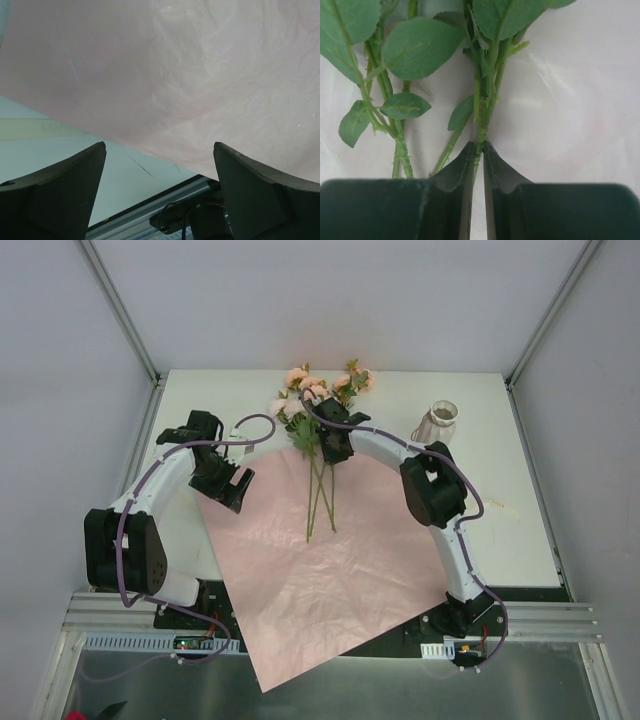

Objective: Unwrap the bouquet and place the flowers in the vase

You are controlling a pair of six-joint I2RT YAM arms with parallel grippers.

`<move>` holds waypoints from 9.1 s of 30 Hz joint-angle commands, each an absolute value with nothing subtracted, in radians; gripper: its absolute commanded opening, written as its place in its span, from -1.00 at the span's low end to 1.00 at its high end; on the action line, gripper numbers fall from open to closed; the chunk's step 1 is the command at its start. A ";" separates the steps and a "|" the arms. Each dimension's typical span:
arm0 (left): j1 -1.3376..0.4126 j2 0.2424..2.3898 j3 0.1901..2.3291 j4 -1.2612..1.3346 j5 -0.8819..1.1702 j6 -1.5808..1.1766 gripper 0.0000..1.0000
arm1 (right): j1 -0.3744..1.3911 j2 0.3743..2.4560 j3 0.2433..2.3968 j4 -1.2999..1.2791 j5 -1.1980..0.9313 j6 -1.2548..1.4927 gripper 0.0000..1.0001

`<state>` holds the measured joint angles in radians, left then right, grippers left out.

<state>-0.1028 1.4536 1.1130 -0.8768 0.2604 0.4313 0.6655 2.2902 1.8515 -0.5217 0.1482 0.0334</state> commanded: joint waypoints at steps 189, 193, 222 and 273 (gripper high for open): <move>-0.006 1.173 1.189 -0.756 0.143 0.324 0.98 | 0.801 1.821 1.704 -0.537 0.101 -0.330 0.15; -0.006 1.200 1.183 -0.785 0.149 0.337 0.98 | 0.802 1.943 1.730 -0.525 0.112 -0.342 -0.11; -0.006 1.244 1.163 -0.795 0.187 0.425 0.98 | 0.755 2.289 1.917 -0.477 0.084 -0.321 0.05; 0.058 1.213 1.187 -0.788 0.198 0.337 0.98 | 0.634 1.284 1.427 0.444 0.238 -0.458 -0.99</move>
